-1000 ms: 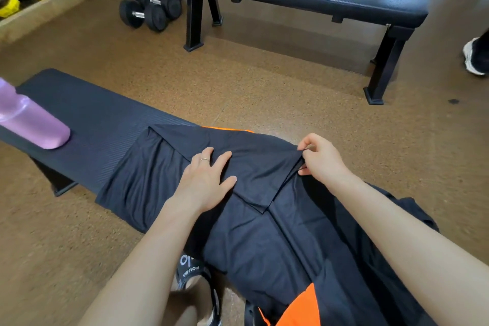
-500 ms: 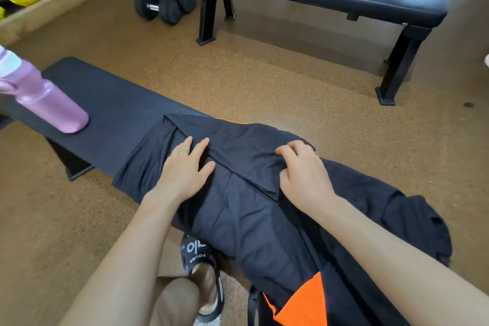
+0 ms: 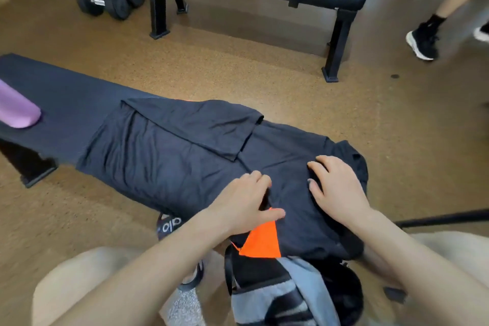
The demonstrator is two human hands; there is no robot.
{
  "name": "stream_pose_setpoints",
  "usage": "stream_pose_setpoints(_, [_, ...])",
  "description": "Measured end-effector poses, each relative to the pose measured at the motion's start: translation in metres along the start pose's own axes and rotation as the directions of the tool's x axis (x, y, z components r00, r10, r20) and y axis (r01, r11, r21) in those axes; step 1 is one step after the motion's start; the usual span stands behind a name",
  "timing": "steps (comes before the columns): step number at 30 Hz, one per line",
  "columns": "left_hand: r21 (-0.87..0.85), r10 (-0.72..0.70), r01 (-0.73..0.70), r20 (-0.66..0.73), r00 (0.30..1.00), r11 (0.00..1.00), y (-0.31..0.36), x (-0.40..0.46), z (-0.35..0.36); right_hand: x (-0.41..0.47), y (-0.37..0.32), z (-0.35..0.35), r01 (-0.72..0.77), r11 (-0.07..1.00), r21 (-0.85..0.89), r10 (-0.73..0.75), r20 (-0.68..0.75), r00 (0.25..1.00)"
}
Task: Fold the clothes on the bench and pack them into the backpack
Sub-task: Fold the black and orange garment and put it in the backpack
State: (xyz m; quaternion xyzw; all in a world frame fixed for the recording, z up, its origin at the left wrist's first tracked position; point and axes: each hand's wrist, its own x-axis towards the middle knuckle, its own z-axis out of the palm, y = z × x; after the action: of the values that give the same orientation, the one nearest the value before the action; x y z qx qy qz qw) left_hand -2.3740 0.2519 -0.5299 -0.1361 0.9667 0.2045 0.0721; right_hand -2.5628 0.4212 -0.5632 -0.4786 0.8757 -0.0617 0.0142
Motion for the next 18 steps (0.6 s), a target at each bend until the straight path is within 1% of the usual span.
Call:
stream_pose_setpoints(1, [-0.004, 0.006, -0.006, 0.043, 0.999, 1.0, 0.016, -0.001, 0.008, -0.007, 0.001, -0.004, -0.019, 1.0, 0.019, 0.019, -0.008, 1.0])
stream_pose_setpoints(3, [0.1, 0.03, -0.037, 0.074, 0.997, 0.994, 0.039, -0.002, 0.022, -0.024, 0.001, -0.009, -0.05, 0.998, 0.037, 0.05, -0.004, 0.999])
stream_pose_setpoints(4, [0.114, 0.009, -0.017, 0.073, 0.997, 0.993, 0.047, -0.004, 0.028, -0.034, 0.001, -0.009, -0.049, 0.998, 0.039, 0.048, 0.009, 0.999])
stream_pose_setpoints(5, [0.076, -0.038, 0.033, 0.066, 0.997, 0.997, 0.052, -0.006, 0.033, -0.043, 0.001, -0.009, -0.045, 0.998, 0.045, 0.044, 0.024, 0.999])
stream_pose_setpoints(7, [-0.094, -0.138, 0.143, 0.063, 0.989, 0.985, 0.061, -0.009, 0.038, -0.059, 0.002, -0.009, -0.07, 0.994, 0.081, 0.065, 0.062, 0.996])
stream_pose_setpoints(8, [-0.172, -0.164, 0.172, 0.06, 0.985, 0.97, 0.066, -0.01, 0.038, -0.063, 0.003, -0.009, -0.099, 0.989, 0.111, 0.09, 0.085, 0.992])
stream_pose_setpoints(10, [-0.283, -0.175, 0.181, 0.049, 0.983, 0.942, 0.078, -0.012, 0.037, -0.068, 0.005, -0.014, -0.162, 0.97, 0.181, 0.139, 0.135, 0.981])
stream_pose_setpoints(12, [-0.364, -0.136, 0.158, 0.087, 0.987, 0.918, 0.09, -0.014, 0.032, -0.069, 0.012, -0.02, -0.157, 0.973, 0.169, 0.135, 0.138, 0.981])
stream_pose_setpoints(14, [-0.372, -0.045, 0.116, 0.193, 0.98, 0.921, 0.098, -0.017, 0.03, -0.071, 0.025, -0.028, -0.126, 0.991, 0.039, 0.119, 0.151, 0.981])
stream_pose_setpoints(16, [-0.354, 0.036, 0.084, 0.317, 0.948, 0.931, 0.101, -0.024, 0.034, -0.074, 0.037, -0.04, -0.147, 0.987, -0.071, 0.161, 0.276, 0.947])
stream_pose_setpoints(18, [-0.37, 0.072, 0.091, 0.404, 0.912, 0.925, 0.101, -0.029, 0.039, -0.077, 0.047, -0.05, -0.214, 0.974, -0.071, 0.224, 0.435, 0.872])
